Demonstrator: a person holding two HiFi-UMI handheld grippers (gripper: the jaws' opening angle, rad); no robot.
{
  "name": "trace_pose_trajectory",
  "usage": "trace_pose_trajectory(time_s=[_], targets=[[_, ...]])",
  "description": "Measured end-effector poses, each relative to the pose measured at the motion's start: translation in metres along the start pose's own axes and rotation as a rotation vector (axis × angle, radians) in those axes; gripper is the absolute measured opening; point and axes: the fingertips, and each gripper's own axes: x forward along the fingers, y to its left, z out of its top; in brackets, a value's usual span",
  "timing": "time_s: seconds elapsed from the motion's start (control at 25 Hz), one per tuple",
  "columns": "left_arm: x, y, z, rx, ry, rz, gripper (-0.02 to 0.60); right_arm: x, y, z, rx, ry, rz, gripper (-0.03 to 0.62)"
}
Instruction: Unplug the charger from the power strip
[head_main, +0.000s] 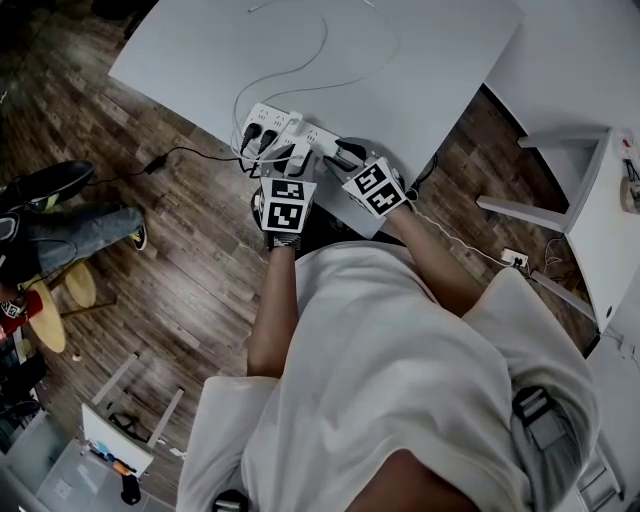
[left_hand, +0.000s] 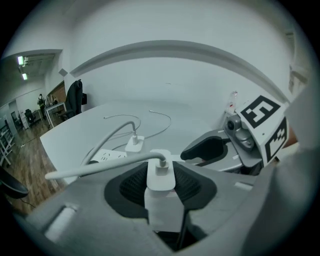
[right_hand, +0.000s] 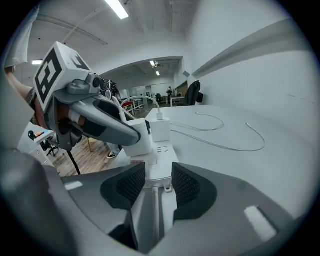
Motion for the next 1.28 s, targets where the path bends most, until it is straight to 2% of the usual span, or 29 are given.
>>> trace_pose_trajectory(time_s=[0.24,0.44,0.72,0.84,1.0,1.08,1.16,1.28], targets=[[0.002,0.000,-0.001,-0.015,0.025,-0.011,0.144,0.002,-0.002,-0.003,0.009,0.003,-0.007,0.166],[0.002,0.005,0.001,-0.119,0.024,-0.028,0.145,0.001,-0.001,-0.001,0.009,0.004,-0.008,0.166],[0.003,0.006,0.001,-0.192,0.012,-0.044,0.150,0.002,-0.003,-0.005,0.011,0.004,-0.014,0.166],[0.002,0.006,0.001,-0.161,0.012,-0.031,0.149,0.002,-0.002,-0.003,0.014,-0.007,-0.013,0.166],[0.001,0.000,0.002,-0.008,0.039,0.005,0.144,0.001,-0.001,-0.001,0.017,-0.010,-0.013,0.166],[0.001,-0.002,0.002,0.030,0.041,0.013,0.143,0.001,-0.001,-0.001,0.018,-0.011,-0.014,0.166],[0.000,0.000,0.001,-0.008,0.026,0.009,0.143,0.002,0.000,-0.001,0.017,-0.010,-0.015,0.166],[-0.010,0.010,0.008,-0.154,-0.036,0.010,0.143,0.002,-0.001,-0.001,0.015,-0.011,-0.016,0.166]])
